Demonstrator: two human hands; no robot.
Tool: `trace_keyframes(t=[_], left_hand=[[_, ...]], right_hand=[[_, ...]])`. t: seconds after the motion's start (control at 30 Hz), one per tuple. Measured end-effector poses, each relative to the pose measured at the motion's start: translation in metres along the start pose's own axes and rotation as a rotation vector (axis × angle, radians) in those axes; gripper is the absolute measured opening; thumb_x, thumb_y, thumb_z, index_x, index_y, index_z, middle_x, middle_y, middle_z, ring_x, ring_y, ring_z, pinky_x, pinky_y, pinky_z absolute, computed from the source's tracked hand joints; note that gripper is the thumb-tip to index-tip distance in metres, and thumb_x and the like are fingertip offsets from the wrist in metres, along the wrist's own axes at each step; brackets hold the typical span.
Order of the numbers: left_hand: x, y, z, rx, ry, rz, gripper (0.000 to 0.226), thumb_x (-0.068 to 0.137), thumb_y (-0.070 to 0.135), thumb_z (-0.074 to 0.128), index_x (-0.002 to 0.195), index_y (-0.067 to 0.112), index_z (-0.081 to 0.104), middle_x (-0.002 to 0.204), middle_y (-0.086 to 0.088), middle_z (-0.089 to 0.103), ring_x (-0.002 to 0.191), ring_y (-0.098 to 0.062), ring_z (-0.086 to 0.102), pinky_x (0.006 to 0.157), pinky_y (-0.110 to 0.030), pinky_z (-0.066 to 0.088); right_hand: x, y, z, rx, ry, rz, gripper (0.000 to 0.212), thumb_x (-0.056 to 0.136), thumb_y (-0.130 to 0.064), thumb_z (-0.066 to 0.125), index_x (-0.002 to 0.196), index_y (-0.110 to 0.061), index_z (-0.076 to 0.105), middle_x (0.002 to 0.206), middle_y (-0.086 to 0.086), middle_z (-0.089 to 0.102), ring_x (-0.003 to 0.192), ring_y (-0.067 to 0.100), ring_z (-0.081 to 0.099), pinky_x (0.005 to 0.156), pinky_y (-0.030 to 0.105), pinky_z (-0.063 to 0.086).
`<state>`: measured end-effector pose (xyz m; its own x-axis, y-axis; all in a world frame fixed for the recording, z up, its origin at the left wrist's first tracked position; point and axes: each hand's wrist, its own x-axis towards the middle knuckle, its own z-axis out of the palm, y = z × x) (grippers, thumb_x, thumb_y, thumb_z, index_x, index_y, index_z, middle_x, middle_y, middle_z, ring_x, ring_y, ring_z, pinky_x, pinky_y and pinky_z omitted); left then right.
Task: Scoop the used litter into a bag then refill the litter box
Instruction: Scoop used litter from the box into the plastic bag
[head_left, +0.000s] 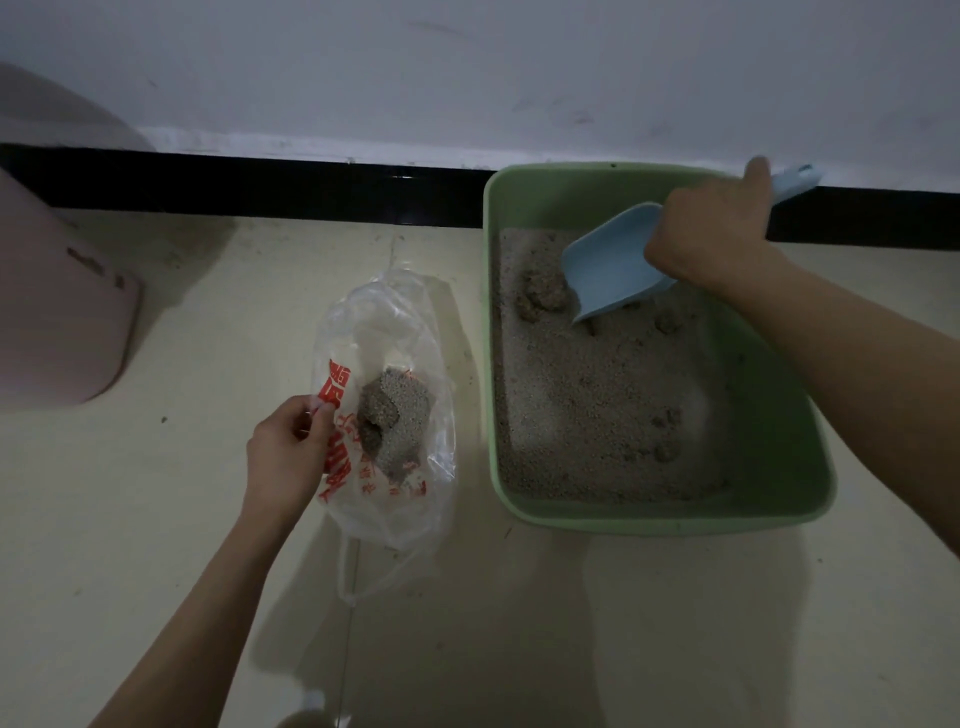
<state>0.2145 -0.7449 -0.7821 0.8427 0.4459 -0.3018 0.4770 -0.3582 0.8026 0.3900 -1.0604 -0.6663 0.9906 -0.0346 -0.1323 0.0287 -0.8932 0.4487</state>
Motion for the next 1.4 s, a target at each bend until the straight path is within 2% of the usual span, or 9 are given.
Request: trace_keyframes(t=[0.33, 0.4, 0.5, 0.67, 0.77, 0.97, 1.13, 1.23, 1.4], left_hand=[[-0.004, 0.000, -0.001, 0.002, 0.006, -0.016, 0.023, 0.092, 0.022, 0.053, 0.070, 0.024, 0.059, 0.070, -0.002, 0.063, 0.066, -0.022, 0.058, 0.076, -0.052, 0.054], [-0.006, 0.001, -0.001, 0.001, 0.000, -0.009, 0.023, 0.092, 0.022, 0.053, 0.070, 0.025, 0.059, 0.068, -0.002, 0.062, 0.064, -0.022, 0.056, 0.076, -0.052, 0.054], [-0.007, 0.000, -0.003, 0.015, -0.022, 0.022, 0.021, 0.089, 0.029, 0.055, 0.069, 0.027, 0.059, 0.067, -0.002, 0.061, 0.064, -0.024, 0.056, 0.075, -0.053, 0.054], [-0.006, 0.001, -0.006, 0.016, -0.025, 0.040, 0.017, 0.077, 0.042, 0.049, 0.069, 0.033, 0.060, 0.062, -0.003, 0.058, 0.061, -0.024, 0.053, 0.074, -0.055, 0.054], [-0.008, 0.000, -0.007, 0.028, -0.037, 0.054, 0.017, 0.079, 0.040, 0.050, 0.069, 0.032, 0.060, 0.062, -0.002, 0.058, 0.062, -0.025, 0.054, 0.074, -0.054, 0.054], [-0.013, 0.004, -0.010, 0.038, -0.056, 0.055, 0.016, 0.081, 0.038, 0.051, 0.070, 0.035, 0.061, 0.062, -0.001, 0.058, 0.063, -0.026, 0.057, 0.074, -0.056, 0.054], [-0.013, 0.000, -0.012, 0.023, -0.035, 0.034, 0.020, 0.086, 0.032, 0.055, 0.067, 0.034, 0.062, 0.066, -0.001, 0.060, 0.065, -0.026, 0.057, 0.075, -0.056, 0.054], [-0.011, -0.003, -0.010, 0.018, -0.043, 0.049, 0.022, 0.089, 0.028, 0.055, 0.068, 0.033, 0.062, 0.066, -0.002, 0.060, 0.064, -0.026, 0.057, 0.074, -0.056, 0.054], [-0.007, -0.001, -0.005, 0.020, -0.069, 0.076, 0.028, 0.091, 0.022, 0.054, 0.066, 0.031, 0.060, 0.062, 0.000, 0.057, 0.063, -0.022, 0.054, 0.075, -0.056, 0.054]], right_hand=[[-0.027, -0.060, -0.046, -0.447, 0.055, -0.319, 0.029, 0.089, -0.033, 0.058, 0.068, -0.015, 0.050, 0.064, -0.002, 0.050, 0.074, 0.016, 0.043, 0.094, 0.030, 0.032], [-0.038, -0.060, -0.044, -0.380, 0.059, -0.376, 0.018, 0.093, -0.022, 0.053, 0.078, -0.012, 0.055, 0.063, 0.000, 0.046, 0.067, 0.015, 0.044, 0.072, 0.027, 0.037], [-0.060, -0.052, -0.040, -0.315, 0.033, -0.376, 0.024, 0.093, -0.007, 0.049, 0.070, -0.008, 0.043, 0.060, 0.001, 0.036, 0.051, 0.013, 0.031, 0.046, 0.027, 0.018], [-0.088, -0.037, -0.019, -0.249, 0.031, -0.471, 0.029, 0.094, -0.008, 0.046, 0.067, -0.009, 0.037, 0.063, 0.002, 0.037, 0.060, 0.015, 0.039, 0.065, 0.030, 0.029], [-0.093, -0.023, -0.013, -0.149, 0.058, -0.425, 0.015, 0.096, -0.021, 0.049, 0.082, -0.016, 0.052, 0.075, 0.000, 0.048, 0.071, 0.017, 0.045, 0.070, 0.029, 0.031], [-0.083, -0.031, -0.018, -0.079, 0.022, -0.337, 0.013, 0.093, -0.011, 0.048, 0.101, -0.009, 0.058, 0.100, 0.007, 0.061, 0.095, 0.022, 0.057, 0.075, 0.031, 0.030], [-0.088, -0.046, -0.003, -0.071, 0.006, -0.372, 0.029, 0.093, -0.012, 0.044, 0.065, -0.015, 0.042, 0.061, -0.001, 0.038, 0.064, 0.016, 0.045, 0.061, 0.027, 0.029], [-0.090, -0.035, 0.005, 0.050, -0.002, -0.342, 0.037, 0.091, -0.021, 0.045, 0.056, -0.014, 0.035, 0.054, -0.001, 0.038, 0.047, 0.012, 0.034, 0.047, 0.022, 0.022], [-0.075, -0.021, 0.037, 0.448, -0.090, -0.156, 0.046, 0.088, -0.038, 0.052, 0.052, -0.013, 0.037, 0.051, 0.000, 0.040, 0.045, 0.014, 0.038, 0.055, 0.024, 0.036]])
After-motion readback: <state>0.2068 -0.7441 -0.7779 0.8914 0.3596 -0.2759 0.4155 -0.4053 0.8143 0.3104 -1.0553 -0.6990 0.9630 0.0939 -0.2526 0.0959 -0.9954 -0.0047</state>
